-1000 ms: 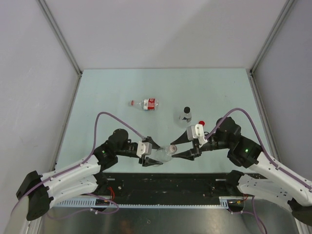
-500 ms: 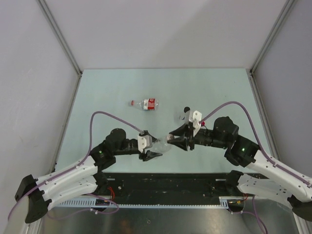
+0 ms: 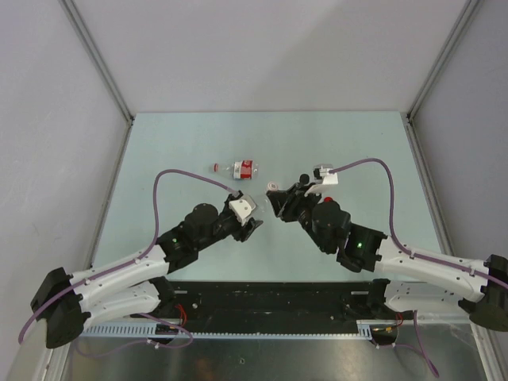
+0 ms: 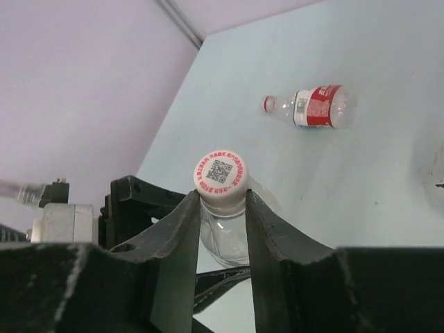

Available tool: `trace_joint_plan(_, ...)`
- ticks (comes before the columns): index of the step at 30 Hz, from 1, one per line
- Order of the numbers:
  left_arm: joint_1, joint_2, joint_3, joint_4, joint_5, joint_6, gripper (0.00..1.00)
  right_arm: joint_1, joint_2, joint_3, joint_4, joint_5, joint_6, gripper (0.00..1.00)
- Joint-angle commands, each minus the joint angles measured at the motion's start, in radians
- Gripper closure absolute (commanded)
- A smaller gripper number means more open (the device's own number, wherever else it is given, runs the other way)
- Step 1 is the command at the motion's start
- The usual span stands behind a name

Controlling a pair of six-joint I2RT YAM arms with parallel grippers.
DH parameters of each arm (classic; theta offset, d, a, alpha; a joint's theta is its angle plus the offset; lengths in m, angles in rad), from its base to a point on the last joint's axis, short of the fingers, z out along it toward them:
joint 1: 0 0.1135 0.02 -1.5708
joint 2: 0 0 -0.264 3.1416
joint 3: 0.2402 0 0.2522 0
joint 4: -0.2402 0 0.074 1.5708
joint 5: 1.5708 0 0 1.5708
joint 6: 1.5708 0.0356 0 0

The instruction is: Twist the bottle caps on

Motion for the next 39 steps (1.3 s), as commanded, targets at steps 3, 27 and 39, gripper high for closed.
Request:
trace_joint_plan(3,-0.012,-0.022,0.062,0.225,-0.086,-0.029,1.00,0.023,-0.011,-0.019,0.053,0.051,-0.003,0.68)
trace_joint_plan(27,-0.010,-0.232,-0.141,0.059,0.478,0.098,1.00,-0.014,-0.406,-0.019,-0.383,-0.981,-1.073,0.01)
trace_joint_plan(39,-0.010,-0.202,-0.091,-0.112,0.704,0.246,1.00,-0.021,-0.302,0.019,-0.379,-1.056,-1.060,0.16)
